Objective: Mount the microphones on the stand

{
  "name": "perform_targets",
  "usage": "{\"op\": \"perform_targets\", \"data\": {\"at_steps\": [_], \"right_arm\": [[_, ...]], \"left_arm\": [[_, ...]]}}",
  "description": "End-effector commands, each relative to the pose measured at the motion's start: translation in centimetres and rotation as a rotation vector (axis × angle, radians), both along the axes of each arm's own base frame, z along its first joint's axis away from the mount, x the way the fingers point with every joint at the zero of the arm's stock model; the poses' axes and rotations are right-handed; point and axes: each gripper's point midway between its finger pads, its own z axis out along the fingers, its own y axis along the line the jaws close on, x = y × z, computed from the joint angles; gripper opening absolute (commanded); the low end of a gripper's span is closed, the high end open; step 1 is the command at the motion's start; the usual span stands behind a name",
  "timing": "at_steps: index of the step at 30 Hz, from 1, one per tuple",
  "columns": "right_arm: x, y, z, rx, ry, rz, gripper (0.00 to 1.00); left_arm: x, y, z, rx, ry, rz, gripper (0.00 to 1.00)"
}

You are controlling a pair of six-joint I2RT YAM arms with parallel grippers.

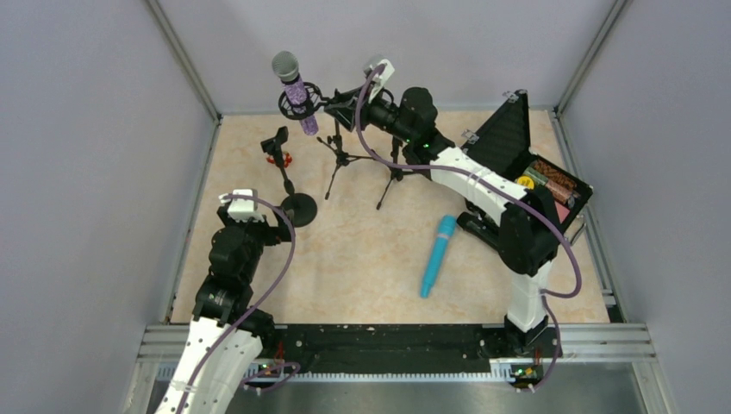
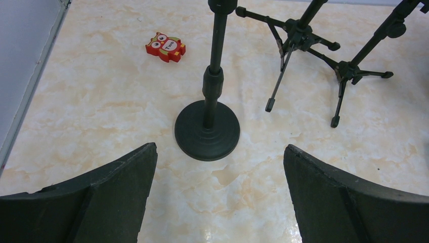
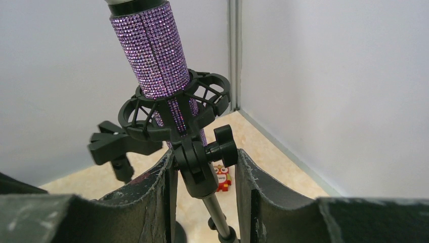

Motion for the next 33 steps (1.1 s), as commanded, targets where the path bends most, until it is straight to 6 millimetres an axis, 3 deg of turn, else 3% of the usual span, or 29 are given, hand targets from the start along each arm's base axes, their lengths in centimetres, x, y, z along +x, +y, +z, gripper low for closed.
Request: {"op": "perform_targets", "data": {"at_steps": [1, 15, 21, 33], "right_arm": [[1.2, -1.3, 8.6, 0.152, -0.184, -0.037, 0.0], [6.8, 1.3, 5.0, 0.169, -0.087, -0.018, 0.0], [7.7, 1.8, 3.6, 0.18, -0.05, -0.018, 0.0], [9.5, 2.4, -1.9, 0.085, 0.039, -0.073, 0.0]], "left_arm": [[0.3, 0.1, 1.7, -0.002, -0.055, 0.004, 0.99], [0.4, 0.1, 1.6, 0.001, -0.052, 0.007, 0.99], [0.4, 0.1, 1.5, 0.002, -0.05, 0.006, 0.99], [0.4, 0.0, 1.5, 0.001, -0.048, 0.001, 0.99]]}}
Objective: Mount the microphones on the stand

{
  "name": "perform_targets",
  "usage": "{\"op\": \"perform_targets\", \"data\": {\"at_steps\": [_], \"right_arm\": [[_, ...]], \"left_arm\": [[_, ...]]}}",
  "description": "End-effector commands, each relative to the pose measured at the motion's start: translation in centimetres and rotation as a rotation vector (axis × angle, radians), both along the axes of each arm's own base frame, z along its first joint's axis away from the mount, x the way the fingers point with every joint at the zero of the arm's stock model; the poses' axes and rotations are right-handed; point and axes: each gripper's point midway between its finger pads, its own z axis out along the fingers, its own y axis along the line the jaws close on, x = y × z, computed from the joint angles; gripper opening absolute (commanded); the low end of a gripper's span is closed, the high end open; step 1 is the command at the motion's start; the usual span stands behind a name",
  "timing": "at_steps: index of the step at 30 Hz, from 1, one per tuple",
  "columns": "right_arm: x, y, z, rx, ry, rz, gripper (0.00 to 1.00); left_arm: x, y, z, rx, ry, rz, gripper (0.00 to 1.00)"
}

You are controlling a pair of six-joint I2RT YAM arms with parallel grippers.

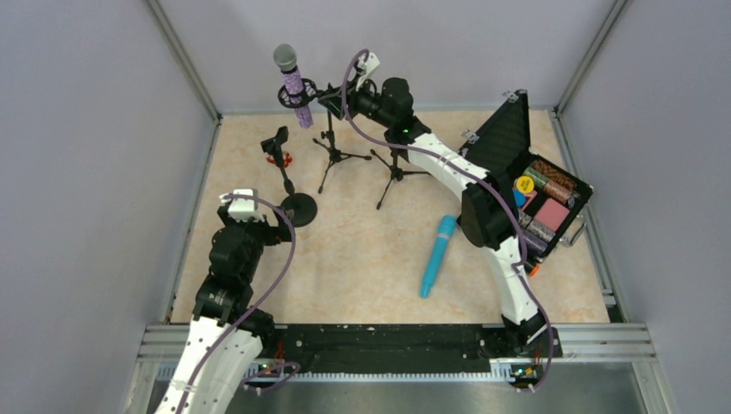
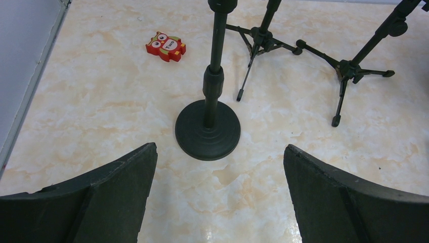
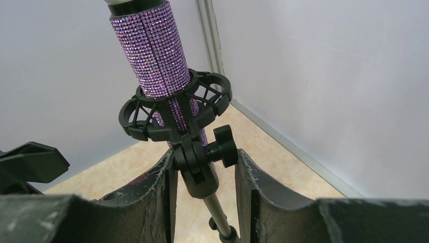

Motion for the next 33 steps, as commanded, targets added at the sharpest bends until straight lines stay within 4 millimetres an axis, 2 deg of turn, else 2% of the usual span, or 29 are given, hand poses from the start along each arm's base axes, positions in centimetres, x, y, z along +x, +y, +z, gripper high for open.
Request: {"op": "perform_targets", "data": {"at_steps": [1, 11, 14, 16, 22, 29, 33], "right_arm": [[0.7, -0.7, 4.0, 0.07, -0.101, -0.052, 0.0], [0.9, -0.1, -0.5, -0.034, -0.065, -0.069, 0.0], [0.8, 0.2, -1.4, -0.063, -0.062, -0.077, 0.05], [0.8, 0.1, -1.7, -0.064, -0.056, -0.081, 0.13], [0.3, -0.1, -1.2, -0.034, -0.063, -0.077, 0.47], [-0.3, -0.2, -0.6, -0.012, -0.063, -0.067, 0.7], [-0.7, -0.5, -0.3, 0.0, -0.062, -0.064, 0.77]], "left_arm": [[0.4, 0.0, 1.5, -0.002, -0.049, 0.001, 0.99], [0.4, 0.0, 1.5, -0.001, -0.049, 0.001, 0.99], [0.4, 0.0, 1.5, -0.001, -0.049, 0.001, 0.99], [0.4, 0.0, 1.5, -0.002, -0.05, 0.001, 0.99], [0.4, 0.0, 1.6, -0.002, -0.051, 0.001, 0.99], [0.3, 0.0, 1.6, -0.004, -0.053, 0.001, 0.99], [0.3, 0.0, 1.7, -0.003, -0.054, 0.001, 0.99]]}}
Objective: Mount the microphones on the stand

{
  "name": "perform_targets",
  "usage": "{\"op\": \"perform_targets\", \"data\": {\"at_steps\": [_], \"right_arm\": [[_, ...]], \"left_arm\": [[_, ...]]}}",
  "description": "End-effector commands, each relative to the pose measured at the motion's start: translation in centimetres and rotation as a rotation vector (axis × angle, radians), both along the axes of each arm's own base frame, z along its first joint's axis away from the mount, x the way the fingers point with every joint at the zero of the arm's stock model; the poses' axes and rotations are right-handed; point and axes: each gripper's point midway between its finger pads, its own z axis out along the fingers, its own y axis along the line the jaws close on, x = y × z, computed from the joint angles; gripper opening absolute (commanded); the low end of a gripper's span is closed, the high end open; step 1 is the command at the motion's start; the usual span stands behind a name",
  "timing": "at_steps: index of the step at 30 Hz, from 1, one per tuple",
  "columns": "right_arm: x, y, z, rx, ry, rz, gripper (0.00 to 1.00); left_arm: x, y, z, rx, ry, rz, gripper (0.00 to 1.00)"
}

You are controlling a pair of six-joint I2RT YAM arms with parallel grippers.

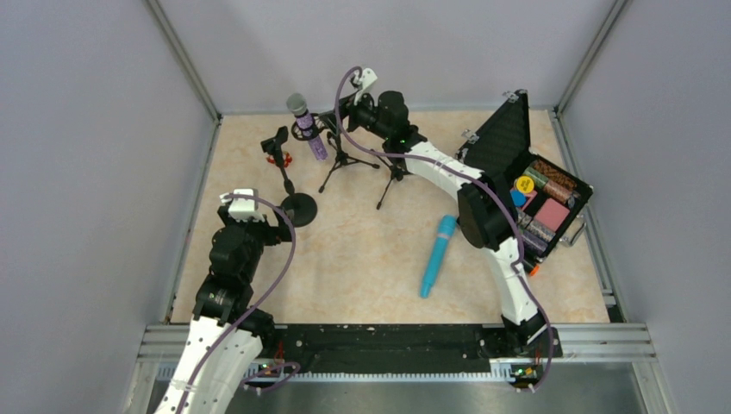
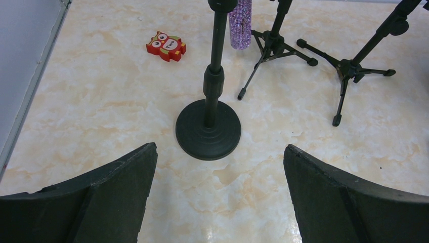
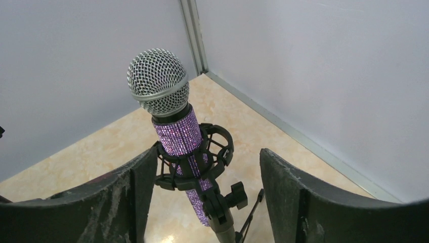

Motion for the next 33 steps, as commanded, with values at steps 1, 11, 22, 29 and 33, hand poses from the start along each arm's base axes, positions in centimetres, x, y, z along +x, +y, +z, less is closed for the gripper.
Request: {"op": "perform_targets", "data": {"at_steps": [1, 11, 22, 29, 33], "right_arm": [[-1.3, -0.5, 5.1, 0.078, -0.078, 0.009, 0.79], [-3.7, -2.2, 6.7, 0.101, -0.09, 0.012, 0.88], [-8.9, -6.9, 6.8, 0.181, 0.018, 0.02, 0.9], [-12.6, -9.9, 5.0, 0.138, 0.091, 0.013, 0.93], [-14.3, -11.5, 3.2, 0.081, 0.147, -0.013, 0.94]], "left_arm": [[0.3, 0.0, 1.7, -0.008, -0.055, 0.002, 0.99], [0.3, 0.0, 1.8, -0.008, -0.057, 0.001, 0.99], [0.2, -0.1, 1.8, -0.011, -0.056, -0.004, 0.99], [0.2, -0.2, 1.7, -0.011, -0.054, -0.014, 0.99], [0.2, -0.3, 1.7, -0.014, -0.054, -0.018, 0.99]]}}
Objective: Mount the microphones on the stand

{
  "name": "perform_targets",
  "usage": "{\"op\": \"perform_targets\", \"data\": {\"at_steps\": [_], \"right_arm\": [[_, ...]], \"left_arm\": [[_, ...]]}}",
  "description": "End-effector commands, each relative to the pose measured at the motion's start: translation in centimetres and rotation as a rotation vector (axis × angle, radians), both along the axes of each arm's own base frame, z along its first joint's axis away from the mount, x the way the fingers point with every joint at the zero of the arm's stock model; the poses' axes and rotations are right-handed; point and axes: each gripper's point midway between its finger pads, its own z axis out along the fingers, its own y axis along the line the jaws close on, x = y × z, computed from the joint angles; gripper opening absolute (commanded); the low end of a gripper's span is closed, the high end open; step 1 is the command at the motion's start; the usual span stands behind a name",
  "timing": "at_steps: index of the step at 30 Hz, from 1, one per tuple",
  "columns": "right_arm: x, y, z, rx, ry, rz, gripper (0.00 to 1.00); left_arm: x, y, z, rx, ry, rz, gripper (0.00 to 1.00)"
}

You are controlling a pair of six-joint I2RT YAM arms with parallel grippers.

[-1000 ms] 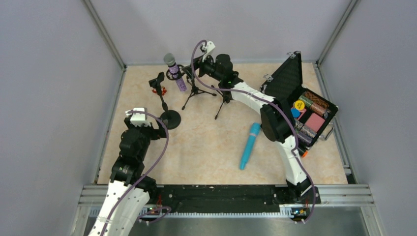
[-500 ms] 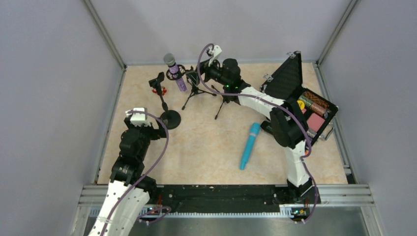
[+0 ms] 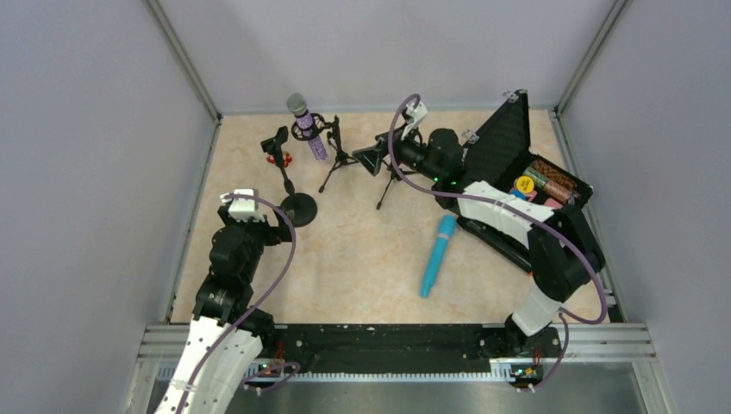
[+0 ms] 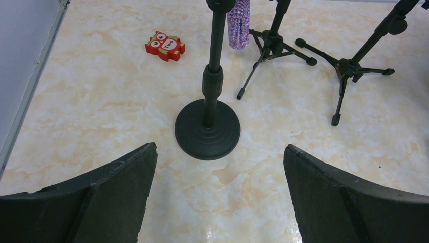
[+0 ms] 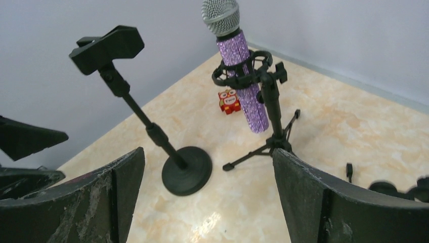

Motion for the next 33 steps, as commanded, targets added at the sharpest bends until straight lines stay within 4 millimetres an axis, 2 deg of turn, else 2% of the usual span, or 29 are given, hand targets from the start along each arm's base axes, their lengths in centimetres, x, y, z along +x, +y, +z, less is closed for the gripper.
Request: {"op": "perform_targets", "data": {"at_steps": [1, 7, 14, 18, 21, 23, 28, 33], "right_arm": [[-2.3, -2.3, 1.5, -0.013, 0.005, -0.02, 0.94], [-5.3, -5.0, -1.7, -0.104, 0.127, -0.048, 0.94], [-10.3, -8.3, -8.4, -0.193, 0.361, -0.066, 0.95], [-13.4, -10.2, -11.9, -0.236, 0.475, -0.072, 0.96], [-15.1, -11.7, -14.2, -0.27, 0.515, -0.093, 0.96], [-15.7, -12.3, -14.9, -0.27, 0.518, -0.102, 0.96], [-16.5, -12.6, -15.5, -0.252, 0.537, -0.103, 0.96], [-16.6, -12.4, -15.8, -0.262, 0.56, -0.096, 0.96]], "left_arm": [[0.2, -0.3, 1.8, -0.012, -0.055, -0.014, 0.99], [0.2, -0.3, 1.7, -0.014, -0.051, -0.018, 0.99], [0.2, -0.8, 1.7, -0.021, -0.04, -0.039, 0.99], [0.0, -0.9, 2.5, -0.02, -0.041, -0.049, 0.99], [-0.2, -0.8, 4.9, -0.025, -0.073, -0.048, 0.99], [-0.2, -0.8, 7.2, -0.032, -0.121, -0.048, 0.99], [0.7, -1.2, 12.8, -0.044, -0.239, -0.063, 0.98], [2.8, -1.9, 16.4, -0.018, -0.274, -0.084, 0.98]]}}
